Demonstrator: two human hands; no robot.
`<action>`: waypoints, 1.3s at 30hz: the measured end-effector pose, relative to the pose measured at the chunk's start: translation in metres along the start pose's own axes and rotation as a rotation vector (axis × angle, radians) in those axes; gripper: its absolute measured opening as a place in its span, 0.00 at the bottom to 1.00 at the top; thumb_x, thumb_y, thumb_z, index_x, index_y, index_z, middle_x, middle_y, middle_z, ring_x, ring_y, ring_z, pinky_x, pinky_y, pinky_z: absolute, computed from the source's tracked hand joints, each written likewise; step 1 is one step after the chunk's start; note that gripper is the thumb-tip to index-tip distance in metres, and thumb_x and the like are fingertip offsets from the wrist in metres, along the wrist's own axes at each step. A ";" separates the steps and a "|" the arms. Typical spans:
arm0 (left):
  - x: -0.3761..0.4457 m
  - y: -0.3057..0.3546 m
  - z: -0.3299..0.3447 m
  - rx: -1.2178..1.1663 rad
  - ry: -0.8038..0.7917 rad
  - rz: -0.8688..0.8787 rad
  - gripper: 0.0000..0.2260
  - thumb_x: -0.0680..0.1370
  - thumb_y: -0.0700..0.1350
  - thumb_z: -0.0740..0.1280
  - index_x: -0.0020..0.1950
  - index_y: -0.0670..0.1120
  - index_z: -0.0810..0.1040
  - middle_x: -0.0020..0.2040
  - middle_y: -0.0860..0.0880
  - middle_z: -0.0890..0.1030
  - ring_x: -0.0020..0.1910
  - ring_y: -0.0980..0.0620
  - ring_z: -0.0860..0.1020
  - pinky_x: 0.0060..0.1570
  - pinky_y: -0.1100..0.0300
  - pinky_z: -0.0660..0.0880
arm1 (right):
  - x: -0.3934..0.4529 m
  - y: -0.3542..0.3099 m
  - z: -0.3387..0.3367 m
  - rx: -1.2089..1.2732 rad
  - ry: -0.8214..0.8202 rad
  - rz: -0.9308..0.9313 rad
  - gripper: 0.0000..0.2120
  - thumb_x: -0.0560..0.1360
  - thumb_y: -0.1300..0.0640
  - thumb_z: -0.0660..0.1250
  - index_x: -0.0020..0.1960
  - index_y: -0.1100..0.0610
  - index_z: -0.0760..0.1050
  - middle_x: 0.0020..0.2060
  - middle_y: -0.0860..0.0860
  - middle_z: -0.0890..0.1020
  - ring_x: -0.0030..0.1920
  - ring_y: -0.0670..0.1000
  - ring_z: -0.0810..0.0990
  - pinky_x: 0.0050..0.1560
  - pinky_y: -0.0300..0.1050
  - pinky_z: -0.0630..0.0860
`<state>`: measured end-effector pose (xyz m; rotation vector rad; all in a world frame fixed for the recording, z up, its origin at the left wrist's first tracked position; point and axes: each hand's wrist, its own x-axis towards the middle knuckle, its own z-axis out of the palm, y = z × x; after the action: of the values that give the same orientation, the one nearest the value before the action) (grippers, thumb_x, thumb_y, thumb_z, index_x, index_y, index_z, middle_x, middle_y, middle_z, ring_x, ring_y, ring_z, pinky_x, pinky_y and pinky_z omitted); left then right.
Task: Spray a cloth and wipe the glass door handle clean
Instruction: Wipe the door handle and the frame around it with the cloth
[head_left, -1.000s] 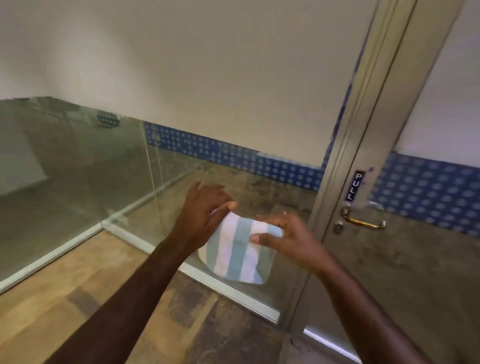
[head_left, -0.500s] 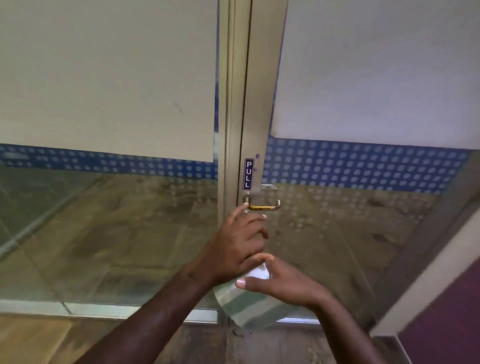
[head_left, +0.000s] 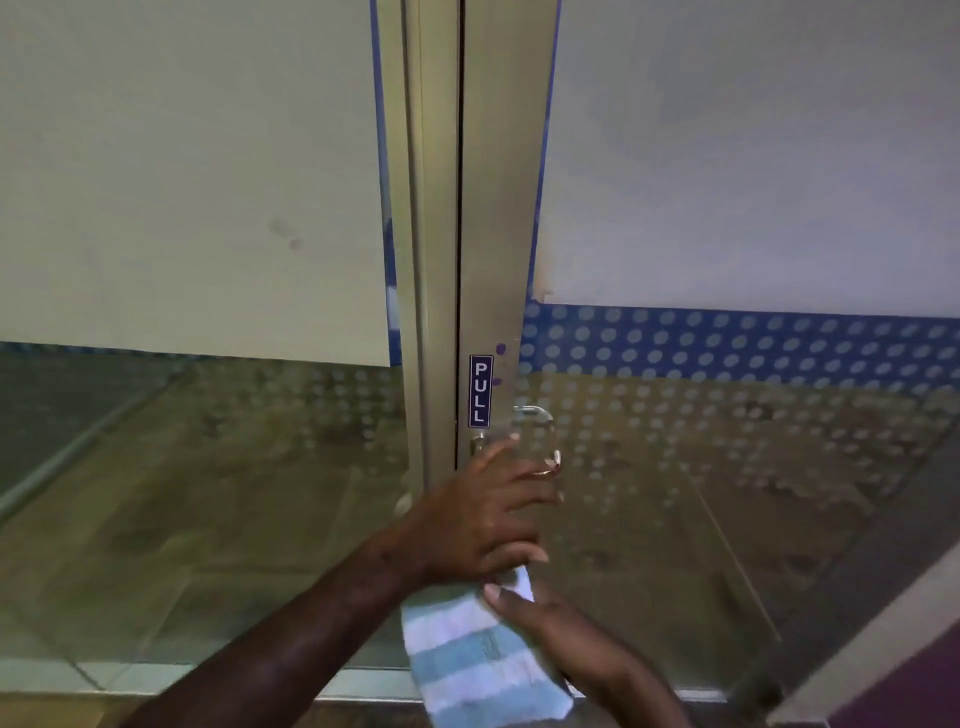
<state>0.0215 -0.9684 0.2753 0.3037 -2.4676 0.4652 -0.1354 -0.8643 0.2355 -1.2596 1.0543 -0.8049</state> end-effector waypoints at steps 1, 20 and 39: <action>0.000 -0.015 -0.001 0.005 0.033 -0.041 0.22 0.87 0.55 0.58 0.53 0.46 0.89 0.66 0.43 0.84 0.72 0.39 0.78 0.75 0.33 0.65 | 0.010 -0.002 0.002 0.025 0.030 -0.001 0.07 0.80 0.53 0.66 0.57 0.48 0.80 0.55 0.32 0.84 0.58 0.28 0.79 0.55 0.21 0.71; -0.009 -0.265 -0.029 0.624 0.251 -0.208 0.39 0.86 0.64 0.54 0.84 0.34 0.56 0.83 0.31 0.58 0.84 0.36 0.52 0.81 0.35 0.41 | 0.238 -0.081 0.021 -0.760 1.413 -0.651 0.47 0.65 0.70 0.63 0.82 0.64 0.48 0.83 0.58 0.51 0.84 0.55 0.48 0.83 0.57 0.48; -0.015 -0.283 -0.012 0.674 0.265 -0.095 0.39 0.87 0.65 0.47 0.86 0.36 0.49 0.86 0.36 0.46 0.86 0.38 0.46 0.83 0.39 0.41 | 0.323 -0.058 0.016 -0.648 1.589 -0.729 0.37 0.84 0.42 0.47 0.82 0.65 0.41 0.83 0.59 0.47 0.84 0.60 0.48 0.82 0.63 0.41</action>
<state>0.1291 -1.2201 0.3480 0.5807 -1.9650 1.2072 -0.0066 -1.1669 0.2354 -1.4597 2.2456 -2.3532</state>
